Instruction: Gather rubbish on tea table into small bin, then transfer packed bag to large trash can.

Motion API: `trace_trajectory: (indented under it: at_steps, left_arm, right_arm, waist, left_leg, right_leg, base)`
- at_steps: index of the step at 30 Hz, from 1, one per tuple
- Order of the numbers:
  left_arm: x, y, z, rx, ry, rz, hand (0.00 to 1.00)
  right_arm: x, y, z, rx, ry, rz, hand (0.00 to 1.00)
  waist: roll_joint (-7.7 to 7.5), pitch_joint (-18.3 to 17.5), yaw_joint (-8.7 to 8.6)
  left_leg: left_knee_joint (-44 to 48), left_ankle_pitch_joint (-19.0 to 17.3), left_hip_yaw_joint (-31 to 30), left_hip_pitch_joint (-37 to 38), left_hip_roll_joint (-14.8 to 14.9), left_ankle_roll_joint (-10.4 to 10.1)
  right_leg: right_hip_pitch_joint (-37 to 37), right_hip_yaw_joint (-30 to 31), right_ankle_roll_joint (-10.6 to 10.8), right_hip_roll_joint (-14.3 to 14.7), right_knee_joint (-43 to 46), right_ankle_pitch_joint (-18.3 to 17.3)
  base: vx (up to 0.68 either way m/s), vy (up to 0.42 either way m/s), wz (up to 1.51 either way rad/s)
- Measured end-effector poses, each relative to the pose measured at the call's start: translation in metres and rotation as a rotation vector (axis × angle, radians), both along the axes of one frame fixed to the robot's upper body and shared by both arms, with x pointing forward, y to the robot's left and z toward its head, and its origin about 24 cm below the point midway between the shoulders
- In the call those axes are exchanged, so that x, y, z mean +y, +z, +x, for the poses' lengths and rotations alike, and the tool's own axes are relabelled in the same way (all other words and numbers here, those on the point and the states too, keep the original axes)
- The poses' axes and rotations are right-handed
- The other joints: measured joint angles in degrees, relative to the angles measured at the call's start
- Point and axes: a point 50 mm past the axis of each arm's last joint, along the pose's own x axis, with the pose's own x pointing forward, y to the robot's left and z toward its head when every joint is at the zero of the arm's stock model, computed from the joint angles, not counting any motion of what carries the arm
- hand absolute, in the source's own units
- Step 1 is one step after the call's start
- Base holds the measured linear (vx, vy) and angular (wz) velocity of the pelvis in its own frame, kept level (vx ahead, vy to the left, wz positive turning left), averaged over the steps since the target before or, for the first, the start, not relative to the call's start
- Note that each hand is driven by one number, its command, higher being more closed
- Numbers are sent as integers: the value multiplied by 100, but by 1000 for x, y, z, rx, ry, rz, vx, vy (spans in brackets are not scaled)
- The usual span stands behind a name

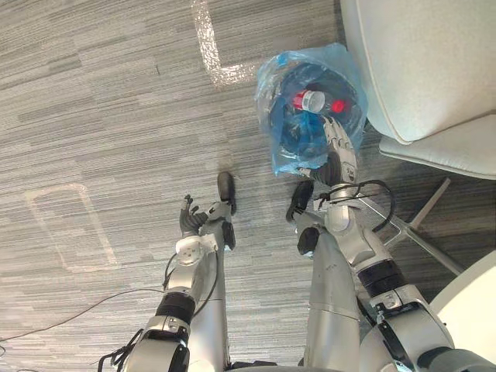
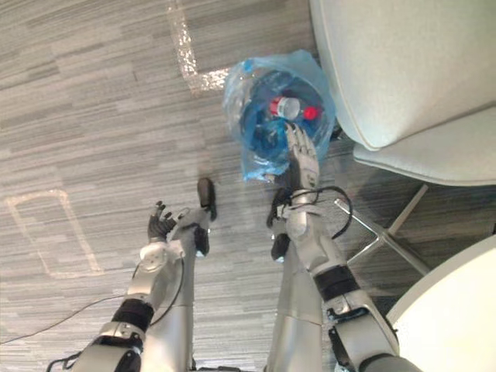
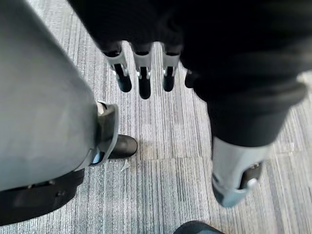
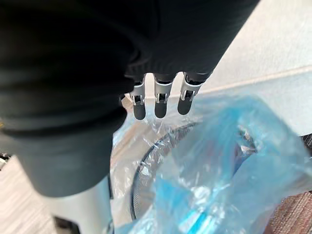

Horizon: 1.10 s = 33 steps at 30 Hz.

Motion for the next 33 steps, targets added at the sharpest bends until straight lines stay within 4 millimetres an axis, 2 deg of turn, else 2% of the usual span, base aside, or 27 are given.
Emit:
trace_trajectory:
  at_steps: [8,12,19,23,33]
  left_arm:
    - [2,0,0,2,-5,23,0]
    - [2,-2,-1,11,-9,31,0]
    - [3,-4,-2,16,-8,34,0]
    - [1,-5,-2,14,-7,28,0]
    - [0,-4,-2,3,0,4,0]
  right_arm:
    - [6,-10,-5,41,48,-37,0]
    - [14,-19,-7,78,83,-117,0]
    - [26,-36,10,178,91,-253,0]
    - [24,-38,23,225,61,-288,0]
    - [20,-40,39,291,-13,-305,0]
  waist:
    - [-8,8,-13]
    - [-30,71,-3]
    - [-31,72,13]
    - [-31,72,36]
    - [-29,70,106]
  left_leg:
    - [35,-29,5,13,47,0]
    - [-59,-109,36,200,99,18]
    - [-206,-66,152,262,82,6]
    - [-224,-67,155,269,77,6]
    - [-383,-16,136,230,-38,27]
  right_leg:
    - [40,3,-9,45,-60,44]
    - [285,5,54,124,-321,129]
    - [286,23,-33,96,-401,212]
    - [285,16,-31,89,-406,208]
    - [213,-23,-21,-23,-389,174]
  base:
    - [-6,-3,-4]
    - [-6,0,-12]
    - [10,-3,0]
    - [8,-3,0]
    - [-7,2,7]
